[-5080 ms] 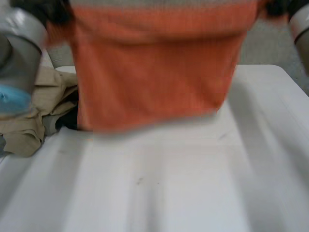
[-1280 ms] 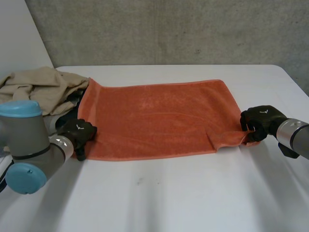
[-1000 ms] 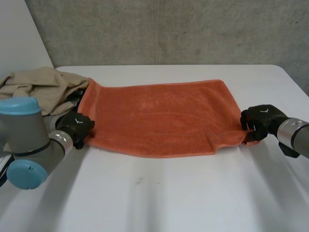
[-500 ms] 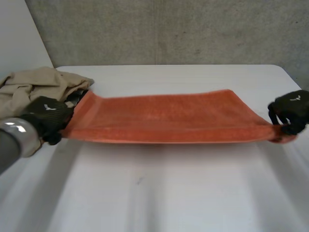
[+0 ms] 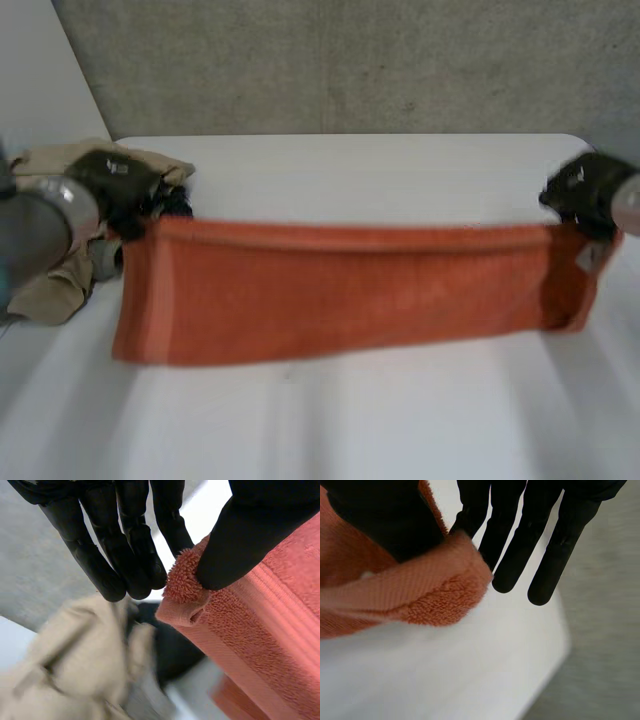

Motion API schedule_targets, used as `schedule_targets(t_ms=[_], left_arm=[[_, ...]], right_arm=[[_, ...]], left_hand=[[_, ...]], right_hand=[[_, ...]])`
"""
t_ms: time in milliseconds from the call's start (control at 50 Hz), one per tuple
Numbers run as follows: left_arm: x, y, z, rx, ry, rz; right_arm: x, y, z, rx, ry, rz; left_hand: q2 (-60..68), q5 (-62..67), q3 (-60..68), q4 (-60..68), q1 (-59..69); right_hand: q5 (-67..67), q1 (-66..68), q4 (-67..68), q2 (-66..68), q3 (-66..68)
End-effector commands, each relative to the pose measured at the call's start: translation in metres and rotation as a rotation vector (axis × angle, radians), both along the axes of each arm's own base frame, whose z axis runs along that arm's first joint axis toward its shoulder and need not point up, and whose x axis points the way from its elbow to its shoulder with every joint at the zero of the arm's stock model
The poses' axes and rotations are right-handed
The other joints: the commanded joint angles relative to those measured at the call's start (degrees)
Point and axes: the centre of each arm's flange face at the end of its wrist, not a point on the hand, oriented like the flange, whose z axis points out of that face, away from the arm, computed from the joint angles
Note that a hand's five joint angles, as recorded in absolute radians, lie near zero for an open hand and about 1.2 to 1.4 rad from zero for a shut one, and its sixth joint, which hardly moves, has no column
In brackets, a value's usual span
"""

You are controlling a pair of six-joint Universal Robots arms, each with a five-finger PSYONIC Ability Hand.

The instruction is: Fold the laundry.

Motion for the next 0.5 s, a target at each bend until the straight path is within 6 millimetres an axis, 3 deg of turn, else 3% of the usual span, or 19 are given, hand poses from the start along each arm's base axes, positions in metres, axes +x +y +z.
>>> schedule_targets(t_ms=[20, 120, 180, 220, 320, 380, 400, 460, 500], left_arm=[[-0.006, -0.04, 0.122, -0.469, 0.247, 0.073], [0.0, -0.031, 0.19, -0.71, 0.426, 0.093], [0.001, -0.026, 0.199, -0.726, 0.456, 0.094], [0.0, -0.025, 0.193, -0.691, 0.444, 0.093], [0.002, -0.032, 0.148, -0.522, 0.387, 0.118], [0.007, -0.038, 0.113, -0.418, 0.347, 0.145], [0.008, -0.04, 0.094, -0.369, 0.333, 0.153], [0.008, -0.041, 0.064, -0.293, 0.309, 0.154], [0.005, -0.04, 0.03, -0.215, 0.287, 0.145]], right_arm=[[0.019, -0.06, 0.101, -0.608, -0.308, -0.049], [0.015, -0.065, 0.17, -0.954, -0.578, 0.016], [0.014, -0.064, 0.183, -1.009, -0.639, 0.055], [0.014, -0.064, 0.181, -0.991, -0.64, 0.068], [0.018, -0.067, 0.157, -0.888, -0.622, 0.105], [0.017, -0.073, 0.13, -0.801, -0.604, 0.117], [0.014, -0.076, 0.114, -0.749, -0.595, 0.12], [0.008, -0.079, 0.081, -0.642, -0.58, 0.118], [0.004, -0.079, 0.043, -0.518, -0.574, 0.129]], left_hand=[[11.5, 13.29, 12.01, 11.59, 16.21], [11.5, 13.29, 12.01, 11.59, 16.21], [11.5, 13.29, 12.01, 11.59, 16.21], [11.5, 13.29, 12.01, 11.59, 16.21], [11.5, 13.29, 12.01, 11.59, 16.21], [11.5, 13.29, 12.01, 11.59, 16.21], [11.5, 13.29, 12.01, 11.59, 16.21], [11.5, 13.29, 12.01, 11.59, 16.21], [11.5, 13.29, 12.01, 11.59, 16.21]], right_hand=[[12.11, 17.45, 11.55, 13.19, 11.89], [12.11, 17.45, 11.55, 13.19, 11.89], [12.11, 17.45, 11.55, 13.19, 11.89], [12.11, 17.45, 11.55, 13.19, 11.89], [12.11, 17.45, 11.55, 13.19, 11.89], [12.11, 17.45, 11.55, 13.19, 11.89], [12.11, 17.45, 11.55, 13.19, 11.89], [12.11, 17.45, 11.55, 13.19, 11.89], [12.11, 17.45, 11.55, 13.19, 11.89]])
